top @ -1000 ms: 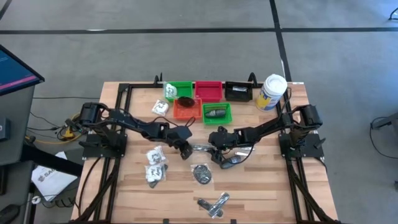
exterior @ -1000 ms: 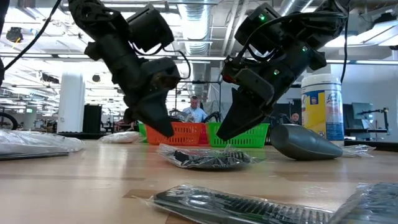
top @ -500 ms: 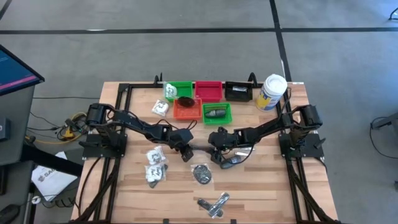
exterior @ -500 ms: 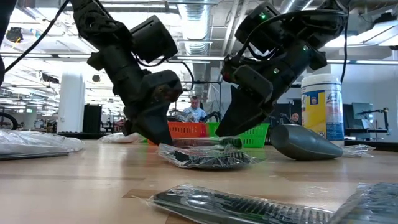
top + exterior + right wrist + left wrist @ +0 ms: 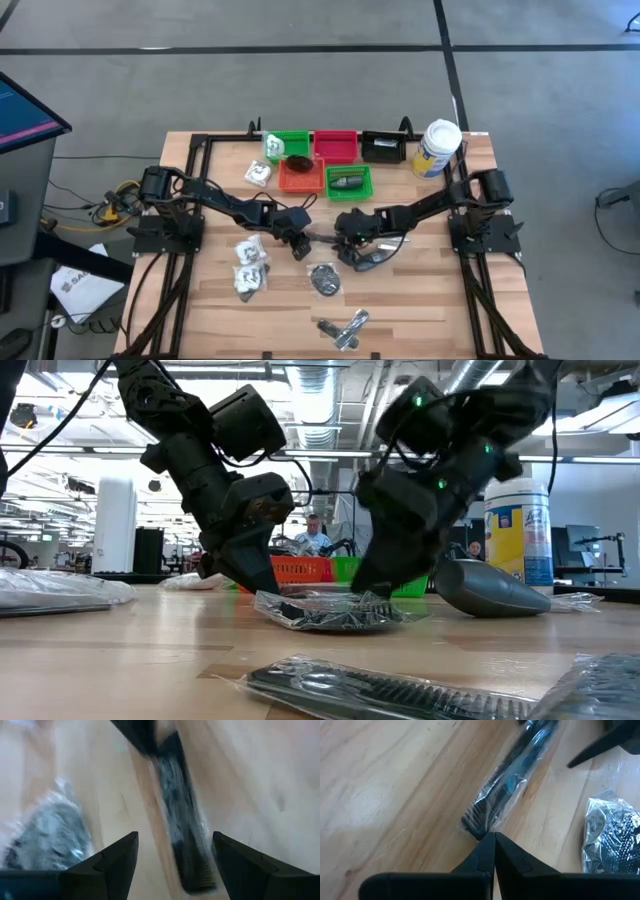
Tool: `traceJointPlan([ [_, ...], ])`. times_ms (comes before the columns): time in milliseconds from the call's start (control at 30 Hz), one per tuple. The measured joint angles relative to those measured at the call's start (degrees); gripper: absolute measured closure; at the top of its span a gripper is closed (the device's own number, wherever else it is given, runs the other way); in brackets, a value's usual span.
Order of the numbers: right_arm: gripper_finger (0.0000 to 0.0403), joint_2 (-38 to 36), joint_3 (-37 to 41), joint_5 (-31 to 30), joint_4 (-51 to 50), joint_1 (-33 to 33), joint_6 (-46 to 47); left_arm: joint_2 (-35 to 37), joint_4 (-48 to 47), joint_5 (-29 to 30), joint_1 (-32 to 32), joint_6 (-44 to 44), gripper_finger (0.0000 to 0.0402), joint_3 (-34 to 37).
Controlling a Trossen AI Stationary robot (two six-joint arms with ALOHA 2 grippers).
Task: Pick & Place Travel size toiletries
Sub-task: Put the black comb into the red bin
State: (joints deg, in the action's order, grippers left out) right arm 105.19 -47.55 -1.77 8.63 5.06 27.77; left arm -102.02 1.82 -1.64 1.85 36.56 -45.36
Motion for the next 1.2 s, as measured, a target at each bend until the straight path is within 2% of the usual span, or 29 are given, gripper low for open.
traceJointPlan([
  [167, 0.0158, 3.0, -0.4, 3.1, 3.0, -0.3, 7.2, 0.0, -0.2, 0.2, 0.0, -0.1, 0.0401, 0.0],
  [500, 0.0170, 2.9, -1.1, 3.9, 1.8, -0.4, 3.7, -0.1, -0.2, 0.3, 0.0, -0.1, 0.0401, 0.1],
  [667, 0.0229, 3.0, -1.1, 4.0, 0.7, -1.0, 3.7, -0.1, -0.2, 0.3, 0.0, 0.0, 0.0401, 0.1],
  [867, 0.0336, 3.0, -1.1, 4.1, 0.2, -1.6, 3.8, -0.1, -0.2, 0.3, 0.0, 0.1, 0.0401, 0.1],
  [967, 0.0387, 3.2, -1.2, 6.8, 0.3, -1.7, 3.9, 0.6, -0.4, 0.3, 0.0, -0.5, 0.0401, 0.2],
  [1067, 0.0388, 3.1, -1.2, 8.7, -0.5, -2.0, 3.7, 3.0, -2.7, 0.2, 0.0, -2.5, 0.0401, 0.6],
  [1200, 0.0395, 3.1, -2.7, 8.3, -3.9, -2.0, 2.1, 8.8, -0.8, 0.8, 0.0, -6.4, 0.0401, 0.3],
])
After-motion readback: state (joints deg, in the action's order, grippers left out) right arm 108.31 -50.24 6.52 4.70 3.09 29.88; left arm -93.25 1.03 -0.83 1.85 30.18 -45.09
